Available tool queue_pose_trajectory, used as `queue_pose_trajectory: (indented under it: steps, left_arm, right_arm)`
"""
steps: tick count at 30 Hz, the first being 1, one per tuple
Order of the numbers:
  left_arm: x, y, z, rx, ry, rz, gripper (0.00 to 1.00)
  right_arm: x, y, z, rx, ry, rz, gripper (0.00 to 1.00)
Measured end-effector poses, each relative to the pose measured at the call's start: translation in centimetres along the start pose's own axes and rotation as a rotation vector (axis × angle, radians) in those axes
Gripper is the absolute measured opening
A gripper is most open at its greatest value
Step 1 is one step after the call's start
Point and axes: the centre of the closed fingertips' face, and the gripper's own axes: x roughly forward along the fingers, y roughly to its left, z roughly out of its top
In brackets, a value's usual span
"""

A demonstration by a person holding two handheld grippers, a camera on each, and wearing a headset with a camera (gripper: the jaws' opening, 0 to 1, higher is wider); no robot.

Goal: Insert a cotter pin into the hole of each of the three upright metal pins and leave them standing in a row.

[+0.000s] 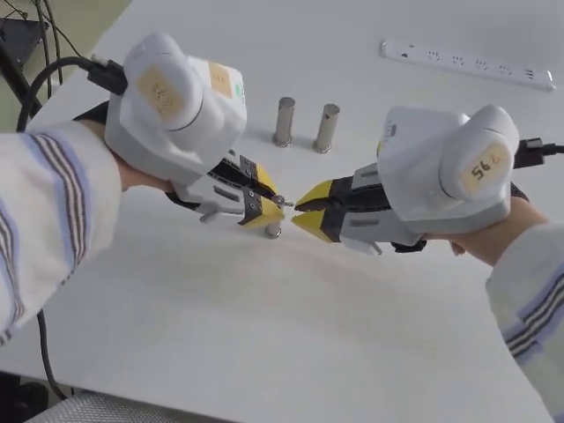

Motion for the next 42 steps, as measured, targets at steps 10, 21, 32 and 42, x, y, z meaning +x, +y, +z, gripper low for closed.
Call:
queue_pose_trajectory:
  steps: [10, 21, 32, 42]
  left_arm:
    - [-0.1, 0.0, 0.0, 0.016, 0.008, -0.001, 0.05]
    - [-0.2, 0.2, -0.1, 0.010, 0.005, -0.003, 0.05]
    - [-0.3, 0.2, -0.2, 0.010, 0.010, -0.006, 0.05]
    - [-0.3, 0.3, -0.2, 0.006, 0.011, -0.004, 0.05]
  right_arm:
    - [0.1, -0.3, 0.6, 0.003, -0.011, -0.004, 0.00]
    - [-1.0, -0.3, 1.0, 0.083, -0.063, -0.041, 0.07]
    - [-3.1, 0.7, 1.0, 0.216, -0.153, -0.049, 0.38]
    - [-3.9, 1.4, -1.2, 0.298, -0.104, -0.103, 0.85]
